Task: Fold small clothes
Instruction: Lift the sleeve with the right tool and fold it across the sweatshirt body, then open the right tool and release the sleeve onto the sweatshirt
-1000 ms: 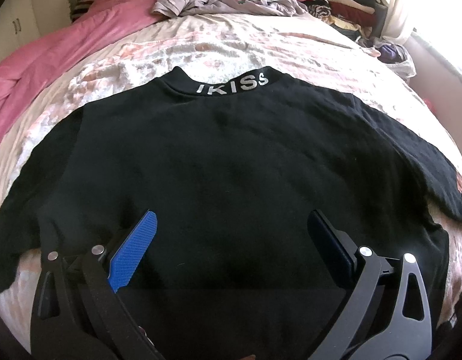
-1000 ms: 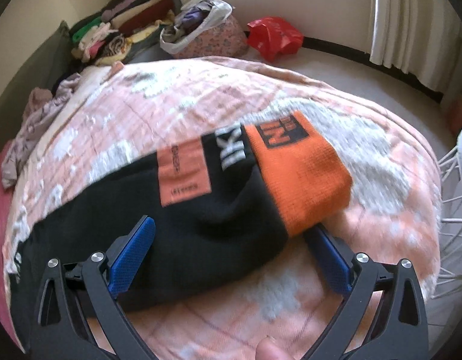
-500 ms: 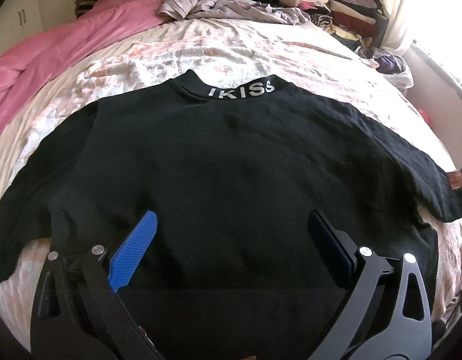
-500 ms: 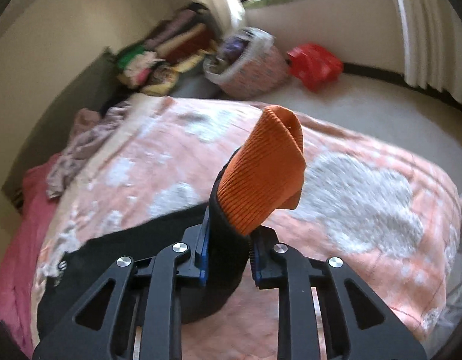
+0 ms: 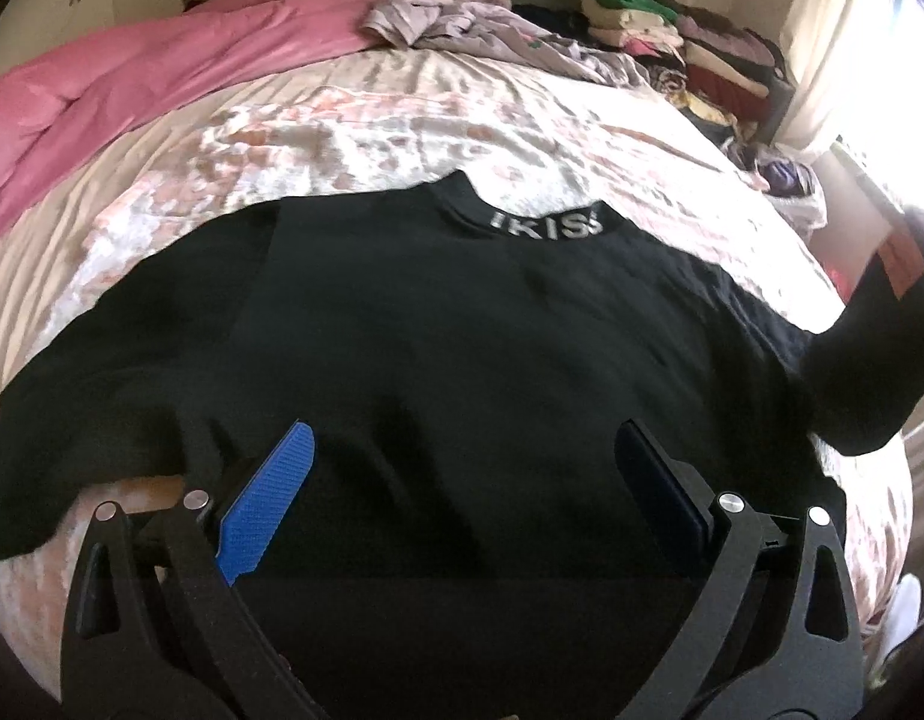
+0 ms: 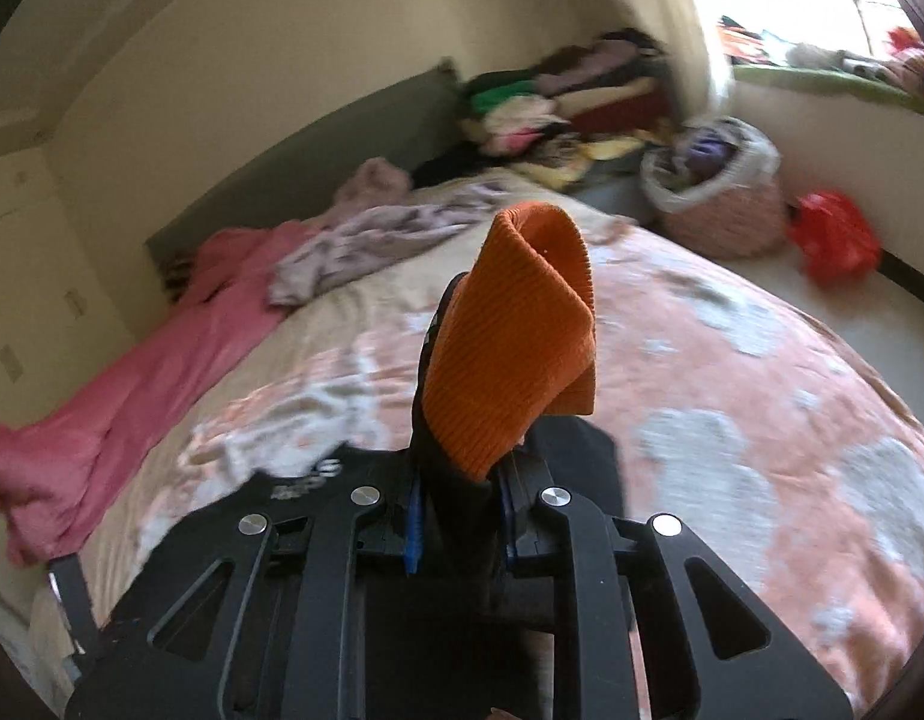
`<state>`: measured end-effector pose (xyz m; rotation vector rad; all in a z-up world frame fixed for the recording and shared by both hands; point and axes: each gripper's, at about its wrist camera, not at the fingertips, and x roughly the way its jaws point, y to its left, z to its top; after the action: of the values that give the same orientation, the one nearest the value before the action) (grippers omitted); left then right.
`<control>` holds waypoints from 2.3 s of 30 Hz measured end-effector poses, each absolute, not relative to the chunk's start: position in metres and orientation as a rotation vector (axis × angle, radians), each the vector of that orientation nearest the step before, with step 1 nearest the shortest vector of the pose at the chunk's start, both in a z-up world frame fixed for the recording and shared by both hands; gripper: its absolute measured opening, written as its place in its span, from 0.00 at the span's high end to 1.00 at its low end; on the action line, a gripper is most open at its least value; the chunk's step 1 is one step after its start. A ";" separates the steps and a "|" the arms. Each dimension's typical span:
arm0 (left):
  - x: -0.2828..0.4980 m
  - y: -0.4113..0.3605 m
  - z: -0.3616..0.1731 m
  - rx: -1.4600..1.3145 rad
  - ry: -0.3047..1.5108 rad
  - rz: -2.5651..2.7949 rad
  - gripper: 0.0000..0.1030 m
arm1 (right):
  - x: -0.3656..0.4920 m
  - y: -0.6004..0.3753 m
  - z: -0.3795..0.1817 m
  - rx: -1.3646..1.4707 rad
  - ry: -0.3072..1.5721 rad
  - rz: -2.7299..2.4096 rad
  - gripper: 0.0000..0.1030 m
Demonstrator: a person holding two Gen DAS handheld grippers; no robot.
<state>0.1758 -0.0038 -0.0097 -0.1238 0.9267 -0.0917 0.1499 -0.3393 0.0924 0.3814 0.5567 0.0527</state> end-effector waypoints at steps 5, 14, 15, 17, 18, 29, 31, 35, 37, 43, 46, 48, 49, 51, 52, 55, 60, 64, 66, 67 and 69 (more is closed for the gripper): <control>0.176 0.024 -0.003 -0.172 0.917 -0.083 0.08 | 0.167 -0.280 0.103 0.312 0.561 0.150 0.83; 0.180 0.085 -0.003 -0.317 0.914 -0.037 0.08 | 0.184 -0.166 0.077 0.163 0.626 0.348 0.83; 0.180 0.089 -0.004 -0.330 0.914 -0.036 0.08 | 0.184 -0.153 0.072 0.139 0.638 0.373 0.83; 0.180 0.101 -0.008 -0.373 0.918 -0.037 0.08 | 0.183 -0.134 0.060 0.101 0.657 0.403 0.83; 0.181 0.106 -0.010 -0.396 0.921 -0.041 0.08 | 0.182 -0.121 0.052 0.075 0.673 0.420 0.83; 0.182 0.127 -0.021 -0.540 0.931 -0.085 0.08 | 0.166 -0.089 0.015 0.015 0.740 0.565 0.35; 0.182 0.126 -0.022 -0.549 0.934 -0.090 0.08 | 0.161 -0.100 0.020 0.035 0.734 0.561 0.33; 0.182 0.124 -0.025 -0.576 0.936 -0.113 0.08 | 0.154 -0.122 0.028 0.043 0.716 0.533 0.27; 0.184 0.117 -0.026 -0.548 0.943 -0.119 0.09 | 0.154 -0.131 0.027 0.015 0.736 0.466 0.26; 0.192 0.085 -0.030 -0.427 0.982 -0.137 0.28 | 0.157 -0.171 0.017 -0.005 0.768 0.306 0.26; 0.201 0.072 -0.040 -0.384 1.026 -0.124 0.42 | 0.158 -0.197 0.010 0.021 0.777 0.252 0.26; 0.206 0.066 -0.045 -0.334 1.027 -0.090 0.43 | 0.157 -0.211 0.007 0.046 0.782 0.229 0.26; 0.208 0.061 -0.048 -0.298 1.027 -0.074 0.48 | 0.157 -0.221 0.006 0.070 0.783 0.219 0.26; 0.210 0.054 -0.051 -0.242 1.013 -0.051 0.60 | 0.156 -0.233 0.004 0.082 0.782 0.196 0.26; 0.209 0.050 -0.051 -0.201 0.993 -0.036 0.68 | 0.155 -0.239 0.003 0.086 0.781 0.184 0.26; 0.202 0.049 -0.040 -0.165 0.929 -0.058 0.90 | 0.154 -0.258 0.000 0.098 0.782 0.144 0.26; 0.195 0.049 -0.030 -0.099 0.895 -0.039 0.83 | 0.155 -0.280 -0.003 0.140 0.785 0.094 0.26; 0.194 0.056 -0.040 -0.090 0.926 -0.011 0.64 | 0.155 -0.276 -0.003 0.121 0.784 0.104 0.26; 0.189 0.066 -0.033 -0.126 0.905 0.004 0.63 | 0.156 -0.268 -0.003 0.096 0.784 0.122 0.26; 0.184 0.070 -0.028 -0.130 0.888 0.018 0.63 | 0.156 -0.262 -0.003 0.081 0.785 0.137 0.26; 0.175 0.074 -0.015 -0.120 0.846 0.039 0.63 | 0.156 -0.253 -0.003 0.067 0.786 0.168 0.26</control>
<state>0.1753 0.0742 -0.0149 -0.1201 0.8465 0.0387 0.1560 -0.2533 -0.0025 0.0671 0.7857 0.1676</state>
